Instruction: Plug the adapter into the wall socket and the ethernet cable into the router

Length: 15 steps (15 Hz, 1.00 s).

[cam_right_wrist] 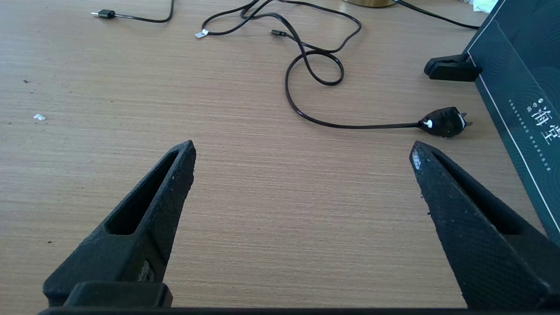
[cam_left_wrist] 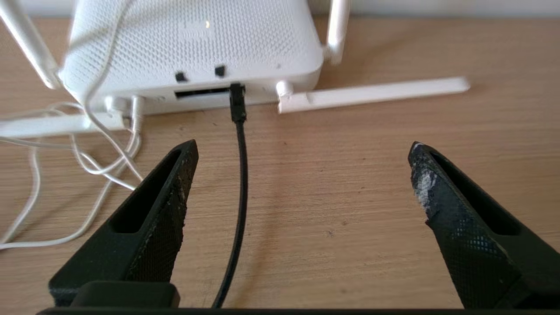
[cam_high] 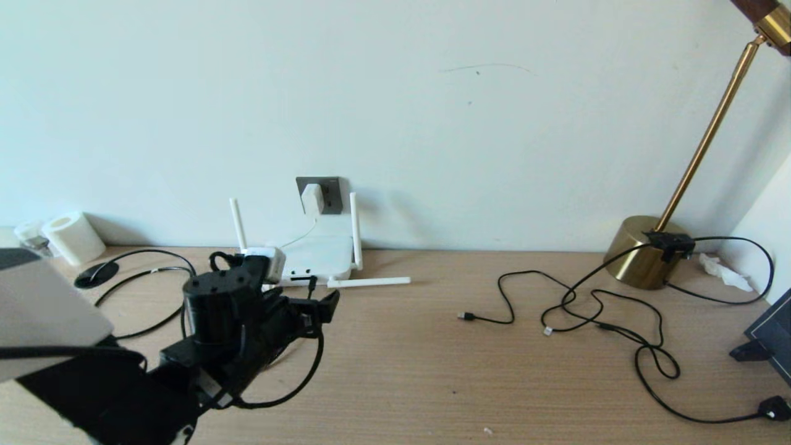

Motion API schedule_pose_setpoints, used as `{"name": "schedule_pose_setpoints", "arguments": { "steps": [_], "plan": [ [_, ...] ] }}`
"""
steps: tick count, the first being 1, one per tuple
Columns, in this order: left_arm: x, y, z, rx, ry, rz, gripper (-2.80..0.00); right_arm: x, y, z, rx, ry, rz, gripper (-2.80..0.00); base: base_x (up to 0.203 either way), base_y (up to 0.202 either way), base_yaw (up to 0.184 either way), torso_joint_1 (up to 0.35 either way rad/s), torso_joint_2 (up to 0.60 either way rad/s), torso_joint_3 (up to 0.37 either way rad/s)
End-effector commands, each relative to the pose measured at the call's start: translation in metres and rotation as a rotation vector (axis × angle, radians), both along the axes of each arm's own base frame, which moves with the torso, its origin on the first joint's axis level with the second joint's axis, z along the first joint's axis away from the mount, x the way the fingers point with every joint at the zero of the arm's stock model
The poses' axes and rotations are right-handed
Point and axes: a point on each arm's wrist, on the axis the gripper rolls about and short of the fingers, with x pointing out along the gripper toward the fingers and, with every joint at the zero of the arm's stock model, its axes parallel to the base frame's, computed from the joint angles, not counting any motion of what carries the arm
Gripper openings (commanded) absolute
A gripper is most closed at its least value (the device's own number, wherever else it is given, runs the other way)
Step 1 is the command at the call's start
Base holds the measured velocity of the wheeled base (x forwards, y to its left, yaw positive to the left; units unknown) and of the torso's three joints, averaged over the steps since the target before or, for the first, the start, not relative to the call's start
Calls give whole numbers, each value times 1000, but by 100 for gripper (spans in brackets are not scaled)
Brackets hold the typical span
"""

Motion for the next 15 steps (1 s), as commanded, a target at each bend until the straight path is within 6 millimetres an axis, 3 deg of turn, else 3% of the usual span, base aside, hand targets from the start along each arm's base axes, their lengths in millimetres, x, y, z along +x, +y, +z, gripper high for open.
{"name": "schedule_pose_setpoints", "arguments": {
  "steps": [1,2,6,10,12,13,14,15],
  "plan": [
    [-14,4,22,-31,-66,-7,0,0,0,0,-1,4,1,0,0,0,0,0,0,0],
    [-24,7,35,-46,-101,-8,-280,0,0,0,-1,4,1,0,0,0,0,0,0,0],
    [-68,27,89,-106,-262,0,-280,0,0,0,-1,2,1,0,0,0,0,0,0,0],
    [-129,65,164,-126,-308,89,-280,0,0,0,-1,2,1,0,0,0,0,0,0,0],
    [-155,99,162,-77,-260,277,-280,0,0,0,-1,2,1,0,0,0,0,0,0,0],
    [-177,117,153,-65,-271,390,-280,0,0,0,-1,2,1,0,0,0,0,0,0,0],
    [-200,126,139,-55,-280,446,-280,0,0,0,-1,2,1,0,0,0,0,0,0,0],
    [-218,130,111,-30,-243,462,-280,0,0,0,-1,4,1,0,0,0,0,0,0,0]
  ]
}}
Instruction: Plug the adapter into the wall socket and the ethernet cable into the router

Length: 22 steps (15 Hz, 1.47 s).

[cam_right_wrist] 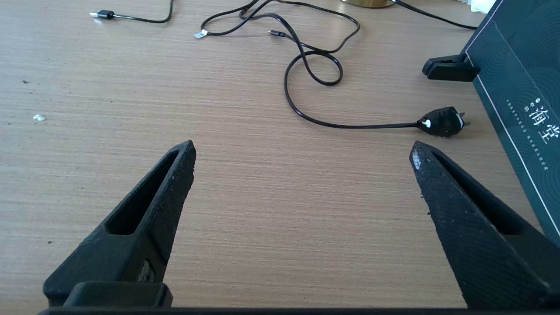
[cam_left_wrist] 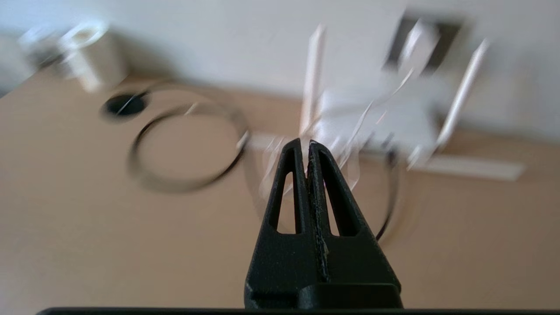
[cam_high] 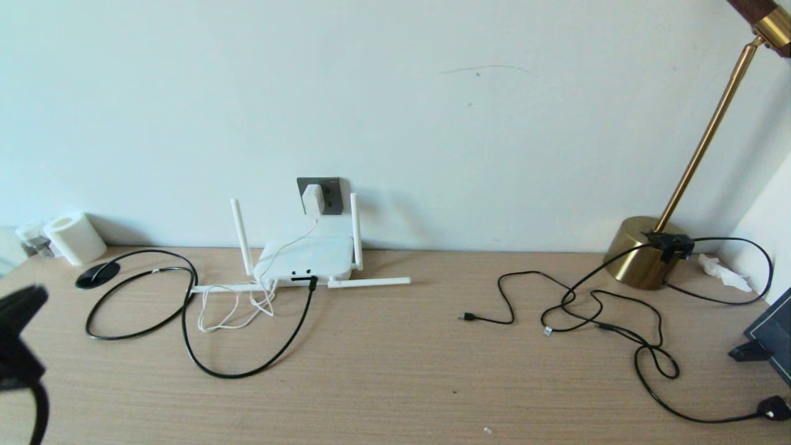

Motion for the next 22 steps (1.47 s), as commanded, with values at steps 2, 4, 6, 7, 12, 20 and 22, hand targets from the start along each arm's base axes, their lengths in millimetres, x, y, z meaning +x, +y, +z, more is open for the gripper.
{"name": "schedule_pose_setpoints", "arguments": {
  "steps": [2,4,6,7,12,20,22],
  "plan": [
    [-55,8,-73,17,57,-72,-280,0,0,0,0,4,0,0,0,0,0,0,0,0],
    [-82,6,-123,39,147,-203,-280,0,0,0,-5,3,4,0,0,0,0,0,0,0],
    [-100,5,-132,91,26,-255,-280,0,0,0,11,3,-1,0,0,0,0,0,0,0],
    [-106,5,-135,122,-28,-268,-280,0,0,0,14,2,0,0,0,0,0,0,0,0],
    [-110,4,-140,51,-41,-254,-280,0,0,0,13,1,0,0,0,0,0,0,0,0],
    [-110,4,-140,23,-46,-249,-280,0,0,0,13,2,0,0,0,0,0,0,0,0],
    [-110,4,-140,23,-45,-249,-280,0,0,0,13,2,0,0,0,0,0,0,0,0]
  ]
}}
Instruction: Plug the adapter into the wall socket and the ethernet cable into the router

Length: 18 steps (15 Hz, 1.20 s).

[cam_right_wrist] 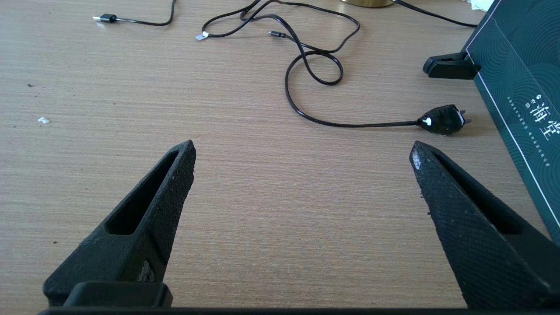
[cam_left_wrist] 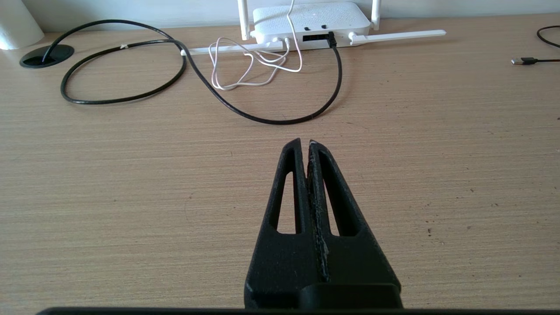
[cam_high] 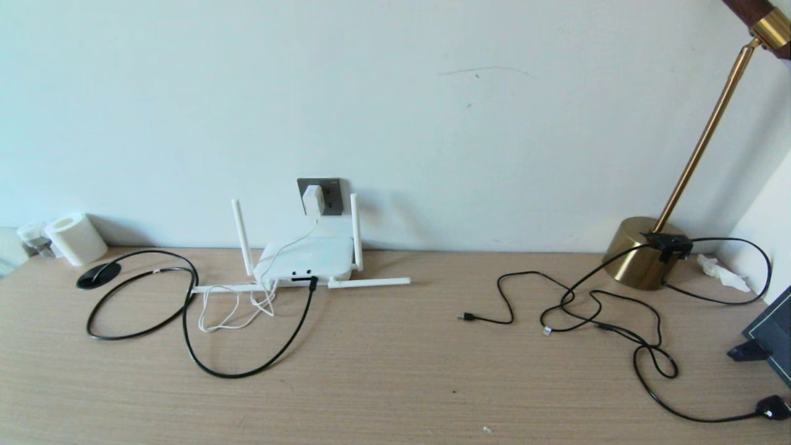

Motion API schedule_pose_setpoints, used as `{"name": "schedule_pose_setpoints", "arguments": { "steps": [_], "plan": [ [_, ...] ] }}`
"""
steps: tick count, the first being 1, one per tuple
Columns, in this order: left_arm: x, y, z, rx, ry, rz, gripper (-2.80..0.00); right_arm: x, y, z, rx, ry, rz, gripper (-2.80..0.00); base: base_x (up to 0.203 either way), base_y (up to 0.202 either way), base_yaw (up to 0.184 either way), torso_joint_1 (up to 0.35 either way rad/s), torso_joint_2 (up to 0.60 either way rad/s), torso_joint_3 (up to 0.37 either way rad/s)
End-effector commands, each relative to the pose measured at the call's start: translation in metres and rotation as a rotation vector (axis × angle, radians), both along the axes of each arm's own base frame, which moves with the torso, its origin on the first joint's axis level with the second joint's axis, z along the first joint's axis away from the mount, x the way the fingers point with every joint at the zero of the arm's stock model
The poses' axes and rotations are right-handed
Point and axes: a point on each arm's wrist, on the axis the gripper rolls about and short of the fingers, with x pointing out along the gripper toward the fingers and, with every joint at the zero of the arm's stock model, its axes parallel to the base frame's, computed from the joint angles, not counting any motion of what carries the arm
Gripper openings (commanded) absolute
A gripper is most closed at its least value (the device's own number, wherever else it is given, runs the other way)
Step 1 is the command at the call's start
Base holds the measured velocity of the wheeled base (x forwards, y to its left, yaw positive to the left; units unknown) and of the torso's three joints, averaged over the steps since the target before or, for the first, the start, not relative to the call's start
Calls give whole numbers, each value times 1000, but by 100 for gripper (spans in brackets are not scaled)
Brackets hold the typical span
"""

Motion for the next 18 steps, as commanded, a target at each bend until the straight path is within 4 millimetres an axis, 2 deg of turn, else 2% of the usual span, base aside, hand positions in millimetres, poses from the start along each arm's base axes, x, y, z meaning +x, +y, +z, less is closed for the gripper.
{"name": "schedule_pose_setpoints", "arguments": {
  "steps": [1,18],
  "plan": [
    [0,0,0,0,3,1,-280,0,0,0,0,3,1,0,0,0,0,0,0,0],
    [0,0,0,0,2,0,-280,0,0,0,1,3,1,0,0,0,0,0,0,0]
  ]
}}
